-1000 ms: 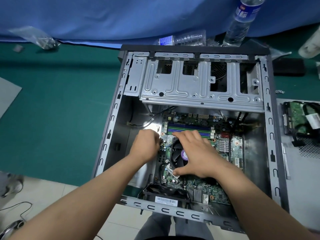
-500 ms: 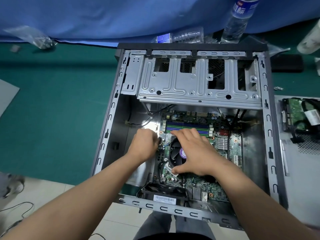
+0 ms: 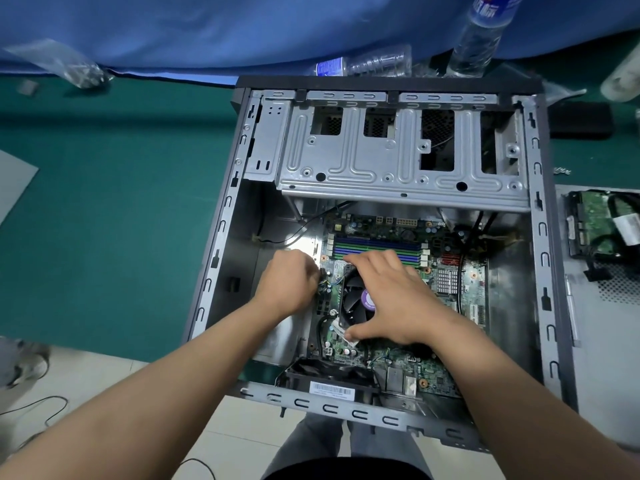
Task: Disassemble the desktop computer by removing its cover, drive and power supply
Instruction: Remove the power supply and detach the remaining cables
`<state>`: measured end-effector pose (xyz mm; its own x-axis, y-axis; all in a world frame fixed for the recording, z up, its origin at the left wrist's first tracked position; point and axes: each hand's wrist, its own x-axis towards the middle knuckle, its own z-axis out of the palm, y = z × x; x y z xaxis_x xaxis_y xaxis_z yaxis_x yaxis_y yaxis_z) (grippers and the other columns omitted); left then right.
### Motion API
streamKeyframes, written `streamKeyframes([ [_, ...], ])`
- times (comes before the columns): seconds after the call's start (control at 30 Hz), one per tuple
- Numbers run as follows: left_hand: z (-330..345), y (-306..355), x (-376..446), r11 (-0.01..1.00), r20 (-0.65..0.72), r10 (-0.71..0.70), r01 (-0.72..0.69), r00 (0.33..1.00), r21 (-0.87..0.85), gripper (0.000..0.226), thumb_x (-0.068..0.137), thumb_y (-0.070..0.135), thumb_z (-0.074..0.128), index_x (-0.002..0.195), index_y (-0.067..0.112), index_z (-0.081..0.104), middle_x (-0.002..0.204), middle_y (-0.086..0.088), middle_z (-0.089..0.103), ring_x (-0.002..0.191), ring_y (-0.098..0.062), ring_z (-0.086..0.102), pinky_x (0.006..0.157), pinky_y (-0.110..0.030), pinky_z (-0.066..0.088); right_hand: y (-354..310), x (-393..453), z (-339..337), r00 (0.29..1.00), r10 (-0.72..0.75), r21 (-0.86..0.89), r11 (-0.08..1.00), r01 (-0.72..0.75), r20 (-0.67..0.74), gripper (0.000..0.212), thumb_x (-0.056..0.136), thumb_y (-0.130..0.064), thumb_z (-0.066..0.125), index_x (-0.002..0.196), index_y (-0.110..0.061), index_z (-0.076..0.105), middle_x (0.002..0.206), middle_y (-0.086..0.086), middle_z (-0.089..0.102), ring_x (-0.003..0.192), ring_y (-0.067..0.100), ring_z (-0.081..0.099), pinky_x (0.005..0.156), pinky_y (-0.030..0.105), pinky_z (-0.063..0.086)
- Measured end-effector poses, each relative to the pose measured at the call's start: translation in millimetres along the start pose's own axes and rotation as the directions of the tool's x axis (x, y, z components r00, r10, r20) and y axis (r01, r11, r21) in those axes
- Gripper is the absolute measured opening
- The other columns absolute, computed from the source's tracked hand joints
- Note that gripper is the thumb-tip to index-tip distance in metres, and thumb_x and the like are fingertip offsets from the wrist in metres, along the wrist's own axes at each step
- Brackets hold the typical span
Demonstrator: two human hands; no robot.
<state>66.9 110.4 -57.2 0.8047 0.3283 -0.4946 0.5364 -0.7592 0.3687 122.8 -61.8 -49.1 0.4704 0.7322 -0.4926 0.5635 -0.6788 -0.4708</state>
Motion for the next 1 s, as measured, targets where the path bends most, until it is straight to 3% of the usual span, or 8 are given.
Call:
streamKeyframes([
  [0.07,-6.5,-1.7,4.6,0.998,-0.052,-0.038,0.036,0.998,-0.057,0.022,0.092,0.02,0.059,0.09,0.005,0.075,0.086,-0.017,0.07,0.086,-0.031,0.064,0.077,-0.033,0.05,-0.5,0.4,-0.8,1.0,0.003,0.001,1.0,-0.003,0.005,0.113,0.064,-0.063,0.071,0.149,-0.027,0.005,0.146,-0.007,0.018,0.136,0.016,0.013,0.113,0.04,0.018],
  [0.27,0.5,2.3,1.6,0.993,0.02,-0.074,0.075,0.997,-0.087,0.021,0.091,0.025,0.061,0.09,0.008,0.074,0.09,-0.011,0.071,0.085,-0.023,0.063,0.073,-0.027,0.046,-0.9,-0.6,-0.9,1.0,0.01,0.005,1.0,-0.01,0.01,0.114,0.063,-0.063,0.072,0.149,-0.028,0.005,0.145,-0.009,0.019,0.135,0.016,0.013,0.113,0.04,0.019],
  [0.4,-10.4,-5.8,0.0,0.935,-0.024,-0.162,0.146,0.986,-0.324,0.017,0.086,0.014,0.061,0.074,0.011,0.073,0.078,-0.003,0.072,0.073,-0.011,0.063,0.063,-0.018,0.042,-1.4,0.6,-0.4,1.0,0.016,0.015,1.0,-0.016,0.017,0.114,0.063,-0.063,0.072,0.149,-0.028,0.004,0.147,-0.008,0.018,0.136,0.017,0.012,0.113,0.042,0.019],
  [0.53,-12.4,-4.6,-9.2,0.792,0.108,-0.165,0.197,0.98,-0.578,0.018,0.084,0.0,0.064,0.07,0.011,0.068,0.07,-0.011,0.069,0.06,-0.018,0.06,0.061,-0.025,0.046,-0.7,0.7,0.0,0.999,0.029,0.04,0.999,-0.029,0.016,0.116,0.061,-0.062,0.074,0.149,-0.029,0.006,0.147,-0.009,0.019,0.137,0.016,0.012,0.113,0.043,0.018],
  [0.67,-12.6,-6.5,-15.4,0.748,0.155,-0.153,0.217,0.976,-0.627,0.016,0.082,-0.001,0.069,0.072,0.007,0.059,0.061,-0.011,0.062,0.051,-0.016,0.056,0.047,-0.02,0.045,-0.9,0.6,0.5,0.999,0.042,0.062,0.997,-0.042,0.01,0.117,0.058,-0.062,0.076,0.149,-0.031,0.008,0.147,-0.009,0.021,0.136,0.015,0.013,0.113,0.043,0.017],
  [0.77,-12.8,-7.2,-19.0,0.753,0.184,-0.153,0.235,0.971,-0.614,0.024,0.08,-0.004,0.071,0.072,0.005,0.051,0.062,-0.016,0.063,0.043,-0.014,0.056,0.046,-0.022,0.045,-1.2,0.5,0.6,0.999,0.049,0.064,0.997,-0.049,0.003,0.118,0.057,-0.062,0.076,0.149,-0.031,0.008,0.147,-0.009,0.022,0.136,0.014,0.013,0.112,0.042,0.017],
  [0.9,-9.5,-4.7,-18.8,0.781,0.273,-0.15,0.283,0.95,-0.557,0.015,0.085,0.0,0.067,0.073,-0.002,0.058,0.061,-0.015,0.065,0.042,-0.014,0.059,0.046,-0.024,0.052,0.1,-0.3,1.0,0.999,0.054,0.055,0.997,-0.053,-0.007,0.119,0.056,-0.064,0.076,0.149,-0.032,0.008,0.147,-0.008,0.023,0.136,0.015,0.014,0.112,0.041,0.018],
  [1.0,-5.6,-3.2,-16.3,0.854,0.279,-0.144,0.262,0.949,-0.45,0.023,0.089,0.004,0.061,0.067,0.003,0.062,0.049,-0.004,0.063,0.039,-0.009,0.058,0.043,-0.02,0.049,1.1,-0.8,0.3,0.999,0.045,0.047,0.998,-0.045,-0.009,0.12,0.056,-0.064,0.076,0.149,-0.031,0.008,0.147,-0.008,0.024,0.136,0.015,0.015,0.111,0.039,0.018],
])
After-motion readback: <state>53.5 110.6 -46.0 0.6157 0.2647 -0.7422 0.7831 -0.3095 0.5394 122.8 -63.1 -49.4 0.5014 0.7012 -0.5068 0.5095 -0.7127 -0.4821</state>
